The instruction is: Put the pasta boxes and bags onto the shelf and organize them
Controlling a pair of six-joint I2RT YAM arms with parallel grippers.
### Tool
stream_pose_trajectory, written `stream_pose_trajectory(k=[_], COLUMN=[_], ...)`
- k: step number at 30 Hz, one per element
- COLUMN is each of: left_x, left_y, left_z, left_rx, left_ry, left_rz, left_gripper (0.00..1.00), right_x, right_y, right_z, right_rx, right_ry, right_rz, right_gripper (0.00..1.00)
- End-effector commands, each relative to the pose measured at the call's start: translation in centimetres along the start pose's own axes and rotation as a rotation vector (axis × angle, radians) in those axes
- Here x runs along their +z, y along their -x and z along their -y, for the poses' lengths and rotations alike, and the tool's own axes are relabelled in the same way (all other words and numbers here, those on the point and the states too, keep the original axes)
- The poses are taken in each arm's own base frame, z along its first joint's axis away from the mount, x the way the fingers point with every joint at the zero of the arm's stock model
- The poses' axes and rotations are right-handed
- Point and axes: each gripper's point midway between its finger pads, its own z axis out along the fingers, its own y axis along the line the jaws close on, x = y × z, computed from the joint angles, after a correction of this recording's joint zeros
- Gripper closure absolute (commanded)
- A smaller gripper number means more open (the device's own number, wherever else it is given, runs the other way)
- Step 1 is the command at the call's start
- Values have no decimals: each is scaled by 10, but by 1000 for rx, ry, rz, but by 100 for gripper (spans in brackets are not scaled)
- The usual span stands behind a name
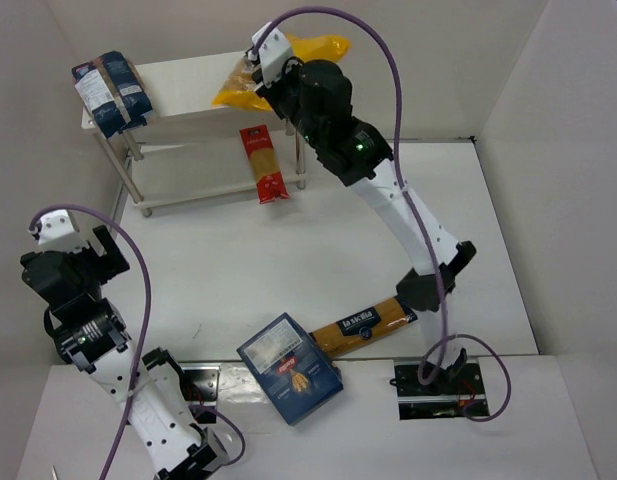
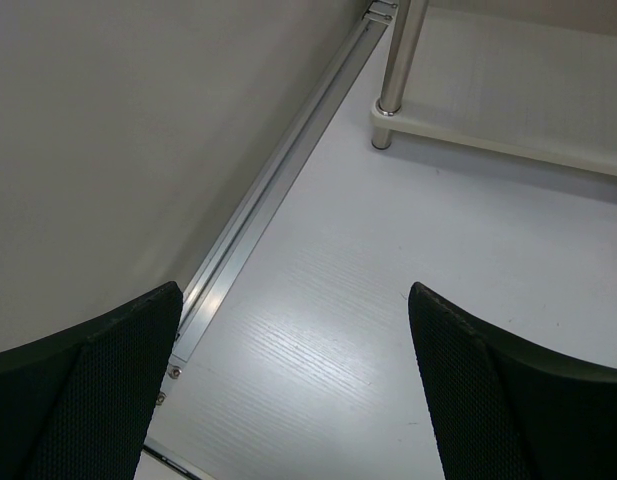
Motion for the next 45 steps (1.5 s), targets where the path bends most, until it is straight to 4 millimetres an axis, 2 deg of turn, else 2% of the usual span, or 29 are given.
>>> stream_pose_trajectory(k=[1, 3, 5, 7, 10, 14, 16, 23, 26, 28, 35, 45], left_x=[-3, -3, -3, -3, -3, -3, -2, -4, -5, -5, -5, -10], left_y=[10, 10, 10, 10, 10, 10, 8, 11, 12, 12, 9, 12], left_z=[1, 3, 3, 3, 2, 2, 3, 3, 3, 3, 3, 6], left_rx=[0, 1, 1, 1, 10, 10, 9, 13, 14, 14, 14, 20], left_ry=[-3, -13, -14, -14, -14, -14, -14, -13, -12, -12, -12, -20], left_rz=[56, 57, 57, 57, 57, 57, 53, 70, 75, 75, 75, 104], left_gripper=[1, 1, 1, 1, 1, 1, 1, 1, 1, 1, 1, 1], right_x=[-23, -45, -28, -22, -16, -14, -12, 12, 21, 22, 31, 40], right_y=[82, 116, 98, 91, 91, 102, 105, 93, 88, 89, 85, 67], right_z=[54, 74, 51, 43, 33, 36, 30, 25, 28, 35, 26, -18], right_rx=[25, 76, 82, 86, 96, 107, 101, 83, 82, 77, 52, 21], right_ry=[-125, -135, -78, -56, -22, -36, -11, 36, 50, 53, 152, 368], right_rz=[253, 377, 334, 318, 335, 391, 417, 458, 485, 509, 577, 605], right_gripper=[100, 100, 100, 100, 100, 100, 100, 100, 100, 100, 100, 100])
